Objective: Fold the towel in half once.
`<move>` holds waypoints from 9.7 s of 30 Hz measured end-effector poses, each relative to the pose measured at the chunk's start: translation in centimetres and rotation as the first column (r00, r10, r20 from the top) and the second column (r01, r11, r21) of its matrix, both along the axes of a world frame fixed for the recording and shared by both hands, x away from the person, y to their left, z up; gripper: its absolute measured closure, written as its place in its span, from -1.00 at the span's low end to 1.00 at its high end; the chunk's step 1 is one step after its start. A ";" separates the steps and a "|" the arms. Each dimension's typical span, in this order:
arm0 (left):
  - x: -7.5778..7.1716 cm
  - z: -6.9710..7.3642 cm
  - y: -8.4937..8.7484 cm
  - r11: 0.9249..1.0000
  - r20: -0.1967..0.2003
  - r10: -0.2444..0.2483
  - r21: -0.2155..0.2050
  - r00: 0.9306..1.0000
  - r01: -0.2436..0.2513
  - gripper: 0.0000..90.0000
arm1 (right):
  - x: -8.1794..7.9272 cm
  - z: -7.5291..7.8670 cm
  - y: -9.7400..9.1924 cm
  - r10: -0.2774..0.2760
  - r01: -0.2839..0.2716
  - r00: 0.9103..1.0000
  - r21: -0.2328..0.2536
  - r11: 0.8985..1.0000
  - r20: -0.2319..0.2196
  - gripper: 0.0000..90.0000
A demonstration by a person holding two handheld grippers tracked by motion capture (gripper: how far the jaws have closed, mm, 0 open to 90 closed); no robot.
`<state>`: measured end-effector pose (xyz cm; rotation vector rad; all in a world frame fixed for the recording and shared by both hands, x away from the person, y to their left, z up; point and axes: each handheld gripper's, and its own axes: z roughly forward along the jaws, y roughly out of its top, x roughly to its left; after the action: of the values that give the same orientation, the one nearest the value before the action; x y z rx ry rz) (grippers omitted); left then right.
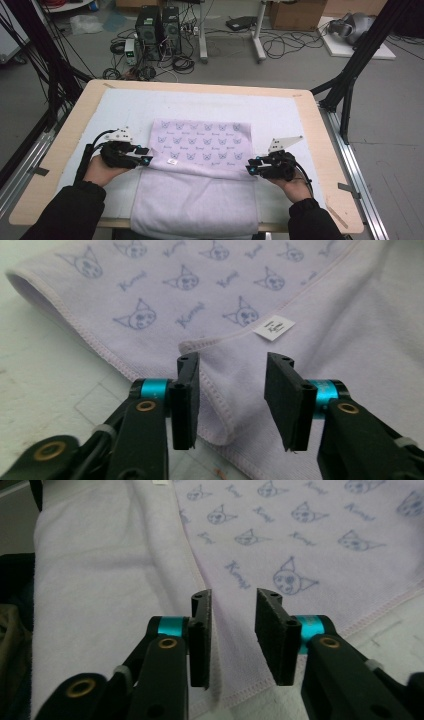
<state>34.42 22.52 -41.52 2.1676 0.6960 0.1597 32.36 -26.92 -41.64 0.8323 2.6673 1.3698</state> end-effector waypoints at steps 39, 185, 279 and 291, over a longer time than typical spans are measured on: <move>-3.6 -1.8 -0.1 0.995 0.014 -0.062 0.084 0.998 0.060 0.36 | -1.9 -2.1 0.9 0.023 -0.024 1.000 -0.084 0.996 -0.014 0.51; 11.0 6.9 -0.9 0.917 0.192 0.386 0.026 0.902 -0.398 0.96 | 12.3 4.6 2.3 -0.223 0.259 0.951 -0.159 0.953 0.212 0.94; -5.8 -2.3 0.6 0.996 0.040 -0.040 0.086 0.998 0.036 0.59 | -2.7 -1.6 4.3 0.181 -0.176 0.983 -0.156 0.972 0.013 0.53; -6.2 -1.8 0.6 0.996 0.059 -0.036 0.083 0.998 0.031 0.96 | -2.9 -1.9 4.1 0.178 -0.171 0.984 -0.144 0.975 0.034 0.96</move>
<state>28.22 23.09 -43.30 2.2414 0.6281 0.2393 29.42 -22.82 -43.50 0.5576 2.8180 1.1956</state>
